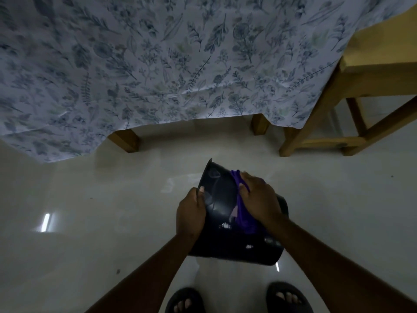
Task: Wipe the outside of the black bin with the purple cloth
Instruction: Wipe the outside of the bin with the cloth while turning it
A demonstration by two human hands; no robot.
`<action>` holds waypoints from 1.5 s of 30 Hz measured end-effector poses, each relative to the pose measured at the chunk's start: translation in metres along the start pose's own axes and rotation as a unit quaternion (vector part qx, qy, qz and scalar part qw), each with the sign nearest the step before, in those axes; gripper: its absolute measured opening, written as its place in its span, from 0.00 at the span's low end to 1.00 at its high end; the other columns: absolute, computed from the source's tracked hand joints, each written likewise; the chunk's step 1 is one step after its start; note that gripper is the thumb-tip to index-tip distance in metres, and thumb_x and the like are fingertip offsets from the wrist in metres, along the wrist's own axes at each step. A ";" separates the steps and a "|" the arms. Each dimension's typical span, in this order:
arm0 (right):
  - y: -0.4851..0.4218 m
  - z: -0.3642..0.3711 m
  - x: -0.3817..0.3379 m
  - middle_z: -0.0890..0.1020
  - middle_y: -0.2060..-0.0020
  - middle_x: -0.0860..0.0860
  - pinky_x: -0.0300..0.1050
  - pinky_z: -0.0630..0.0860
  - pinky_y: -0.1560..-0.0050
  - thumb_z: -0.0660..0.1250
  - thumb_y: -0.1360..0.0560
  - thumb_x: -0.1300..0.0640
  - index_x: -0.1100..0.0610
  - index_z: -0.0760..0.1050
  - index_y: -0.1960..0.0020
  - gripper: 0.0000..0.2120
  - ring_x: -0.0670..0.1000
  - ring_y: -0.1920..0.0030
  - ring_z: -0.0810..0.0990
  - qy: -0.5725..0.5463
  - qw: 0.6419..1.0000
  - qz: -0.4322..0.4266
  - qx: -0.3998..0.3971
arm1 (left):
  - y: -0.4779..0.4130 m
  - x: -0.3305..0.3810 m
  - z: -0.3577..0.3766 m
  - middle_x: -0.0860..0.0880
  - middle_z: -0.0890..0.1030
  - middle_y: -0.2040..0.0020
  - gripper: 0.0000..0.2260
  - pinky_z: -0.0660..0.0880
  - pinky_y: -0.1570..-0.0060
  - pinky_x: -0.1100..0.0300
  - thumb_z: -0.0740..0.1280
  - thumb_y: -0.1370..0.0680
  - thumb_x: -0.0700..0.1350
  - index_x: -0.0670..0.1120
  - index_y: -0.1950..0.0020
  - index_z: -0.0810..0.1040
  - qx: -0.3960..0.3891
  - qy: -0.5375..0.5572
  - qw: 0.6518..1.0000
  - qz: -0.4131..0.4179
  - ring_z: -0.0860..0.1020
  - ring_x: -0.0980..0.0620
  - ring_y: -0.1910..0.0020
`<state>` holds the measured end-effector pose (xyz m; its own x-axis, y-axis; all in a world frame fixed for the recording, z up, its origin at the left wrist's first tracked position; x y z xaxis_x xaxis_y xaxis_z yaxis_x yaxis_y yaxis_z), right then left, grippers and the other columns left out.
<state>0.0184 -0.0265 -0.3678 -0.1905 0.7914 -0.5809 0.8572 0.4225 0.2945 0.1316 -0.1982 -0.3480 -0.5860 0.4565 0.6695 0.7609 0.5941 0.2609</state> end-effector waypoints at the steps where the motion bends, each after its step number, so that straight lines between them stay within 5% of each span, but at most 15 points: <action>1: 0.015 0.004 0.000 0.70 0.29 0.50 0.51 0.64 0.30 0.54 0.19 0.48 0.51 0.60 0.26 0.23 0.51 0.31 0.69 0.025 1.000 -0.016 0.009 | -0.001 0.000 -0.001 0.52 0.77 0.63 0.16 0.69 0.67 0.64 0.52 0.18 0.54 0.49 0.60 0.71 -0.006 -0.007 1.000 0.003 0.77 0.53 0.64; 4: 0.074 0.028 -0.016 0.61 0.25 0.48 0.56 0.58 0.27 0.50 0.20 0.45 0.49 0.54 0.24 0.26 0.53 0.25 0.58 0.147 0.980 -0.132 0.005 | -0.005 0.002 -0.001 0.52 0.77 0.63 0.16 0.68 0.67 0.65 0.52 0.18 0.55 0.50 0.60 0.71 -0.024 -0.027 0.999 0.010 0.77 0.53 0.63; 7: 0.068 0.029 -0.018 0.58 0.24 0.47 0.54 0.55 0.26 0.48 0.20 0.43 0.49 0.53 0.23 0.26 0.51 0.24 0.55 0.144 0.975 -0.171 0.000 | -0.009 0.008 -0.002 0.54 0.76 0.63 0.16 0.66 0.68 0.68 0.52 0.17 0.54 0.49 0.59 0.72 -0.014 -0.035 0.999 0.013 0.75 0.58 0.65; 13: -0.011 0.012 0.035 0.68 0.28 0.51 0.47 0.63 0.31 0.50 0.18 0.45 0.51 0.60 0.25 0.23 0.53 0.31 0.70 -0.054 0.993 0.045 -0.096 | -0.003 0.011 -0.003 0.53 0.77 0.64 0.17 0.69 0.67 0.64 0.52 0.18 0.54 0.48 0.60 0.72 0.000 -0.053 0.998 0.025 0.77 0.53 0.64; 16: 0.044 0.010 0.014 0.70 0.29 0.50 0.49 0.65 0.32 0.51 0.19 0.46 0.52 0.61 0.26 0.23 0.51 0.31 0.70 0.035 0.998 -0.057 0.016 | -0.013 0.012 -0.003 0.53 0.78 0.63 0.18 0.70 0.65 0.60 0.51 0.18 0.56 0.49 0.58 0.73 -0.002 -0.099 0.994 0.033 0.77 0.52 0.64; 19: 0.076 0.021 -0.001 0.64 0.26 0.48 0.53 0.60 0.29 0.47 0.20 0.45 0.50 0.59 0.25 0.25 0.50 0.27 0.62 0.082 0.986 -0.146 0.012 | -0.016 0.013 -0.002 0.53 0.77 0.64 0.17 0.70 0.64 0.61 0.51 0.18 0.55 0.50 0.59 0.73 0.003 -0.111 0.993 0.046 0.76 0.52 0.64; 25: 0.005 0.007 0.023 0.66 0.26 0.50 0.46 0.60 0.29 0.49 0.18 0.48 0.52 0.58 0.24 0.23 0.49 0.29 0.66 -0.051 0.998 -0.006 -0.039 | -0.015 0.025 0.000 0.52 0.77 0.63 0.18 0.68 0.65 0.60 0.51 0.18 0.55 0.49 0.59 0.73 0.008 -0.110 0.993 0.045 0.76 0.51 0.64; 31: 0.094 0.035 -0.024 0.57 0.24 0.46 0.55 0.53 0.27 0.48 0.20 0.43 0.48 0.53 0.24 0.27 0.52 0.24 0.55 0.124 0.976 -0.181 -0.015 | -0.019 0.020 0.001 0.56 0.75 0.67 0.17 0.67 0.69 0.64 0.51 0.18 0.56 0.54 0.64 0.69 0.001 -0.096 0.994 0.047 0.75 0.55 0.66; 35: 0.021 0.013 -0.007 0.58 0.24 0.47 0.53 0.54 0.26 0.45 0.20 0.41 0.49 0.52 0.23 0.27 0.49 0.24 0.55 0.057 0.993 -0.100 -0.023 | -0.015 0.023 0.000 0.56 0.74 0.66 0.17 0.65 0.69 0.67 0.52 0.17 0.53 0.50 0.62 0.71 0.008 -0.083 0.995 0.051 0.73 0.59 0.67; 38: 0.004 0.010 0.004 0.62 0.25 0.48 0.53 0.59 0.27 0.47 0.19 0.43 0.50 0.53 0.24 0.25 0.50 0.26 0.62 0.010 0.998 -0.043 -0.036 | -0.017 0.022 0.000 0.52 0.76 0.64 0.17 0.68 0.66 0.62 0.51 0.18 0.54 0.49 0.59 0.72 0.006 -0.089 0.995 0.040 0.76 0.53 0.64; 41: 0.066 0.029 -0.021 0.59 0.24 0.49 0.58 0.59 0.29 0.49 0.21 0.47 0.49 0.53 0.24 0.26 0.54 0.25 0.58 0.150 0.976 -0.156 -0.002 | -0.026 0.023 0.003 0.49 0.79 0.60 0.20 0.71 0.61 0.58 0.49 0.18 0.56 0.48 0.56 0.75 -0.007 -0.113 0.993 0.034 0.78 0.49 0.61; 45: 0.085 0.037 -0.027 0.57 0.24 0.48 0.56 0.54 0.29 0.50 0.21 0.48 0.48 0.52 0.23 0.26 0.53 0.24 0.54 0.174 0.954 -0.244 0.002 | -0.036 0.032 0.007 0.47 0.80 0.59 0.20 0.71 0.60 0.57 0.51 0.18 0.56 0.45 0.56 0.76 -0.012 -0.096 0.995 0.036 0.77 0.48 0.60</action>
<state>0.1142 -0.0285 -0.3551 -0.7138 0.6009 -0.3597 0.6282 0.7765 0.0504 0.0834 -0.2005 -0.3403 -0.5698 0.6166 0.5433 0.8083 0.5399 0.2349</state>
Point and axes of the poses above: each hand's wrist, its own y-axis away from the middle knuckle, its own z-axis out of the palm, x = y × z, the point moved 8 cm from there along -y, towards the middle knuckle
